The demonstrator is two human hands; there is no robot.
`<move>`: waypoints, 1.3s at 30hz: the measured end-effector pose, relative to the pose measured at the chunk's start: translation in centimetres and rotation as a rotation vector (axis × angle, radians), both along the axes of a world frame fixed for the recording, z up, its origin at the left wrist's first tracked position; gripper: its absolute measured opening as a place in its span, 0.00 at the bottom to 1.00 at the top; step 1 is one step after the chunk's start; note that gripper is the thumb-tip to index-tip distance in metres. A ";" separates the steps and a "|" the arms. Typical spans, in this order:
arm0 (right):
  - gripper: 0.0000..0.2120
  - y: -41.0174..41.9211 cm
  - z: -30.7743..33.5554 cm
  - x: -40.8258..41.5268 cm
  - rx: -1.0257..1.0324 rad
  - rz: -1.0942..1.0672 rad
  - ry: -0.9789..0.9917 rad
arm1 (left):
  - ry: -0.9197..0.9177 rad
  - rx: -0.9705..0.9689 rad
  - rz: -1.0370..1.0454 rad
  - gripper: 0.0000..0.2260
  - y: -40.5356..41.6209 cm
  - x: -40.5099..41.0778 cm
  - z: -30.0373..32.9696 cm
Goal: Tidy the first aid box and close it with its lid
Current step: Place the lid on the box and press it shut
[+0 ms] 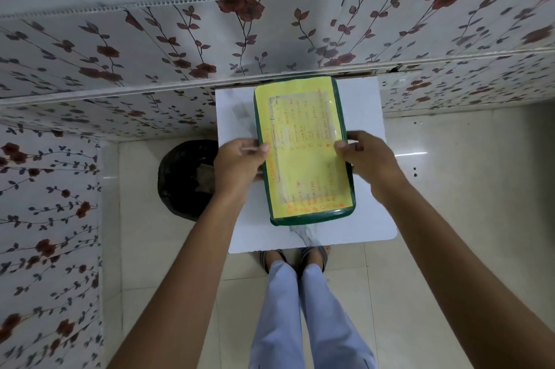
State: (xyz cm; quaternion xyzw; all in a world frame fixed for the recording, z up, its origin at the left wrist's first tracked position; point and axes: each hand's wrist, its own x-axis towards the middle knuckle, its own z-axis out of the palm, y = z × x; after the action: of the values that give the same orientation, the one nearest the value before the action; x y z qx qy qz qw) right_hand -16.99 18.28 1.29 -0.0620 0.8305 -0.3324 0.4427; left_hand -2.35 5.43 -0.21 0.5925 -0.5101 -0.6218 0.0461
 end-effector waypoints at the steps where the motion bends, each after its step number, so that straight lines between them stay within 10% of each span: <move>1: 0.14 0.4 -0.2 0.5 -0.002 -0.041 0.015 | -0.013 0.007 0.019 0.06 0.6 0.4 -0.2; 10: 0.08 0.7 -1.0 0.4 -0.025 -0.183 -0.023 | -0.085 -0.062 -0.025 0.07 0.5 0.4 -0.4; 15: 0.23 3.7 -0.5 1.6 -0.024 0.000 -0.179 | -0.057 0.229 -0.199 0.11 2.2 2.9 0.4; 39: 0.33 7.5 -1.2 5.8 0.010 0.114 0.062 | -0.189 0.108 -0.283 0.18 6.7 5.1 0.3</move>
State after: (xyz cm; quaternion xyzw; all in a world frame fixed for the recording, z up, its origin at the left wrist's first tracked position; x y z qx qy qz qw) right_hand -11.17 25.80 0.06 -0.1175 0.8407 -0.3002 0.4351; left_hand 2.72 12.16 0.14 0.5720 -0.5563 -0.5903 -0.1222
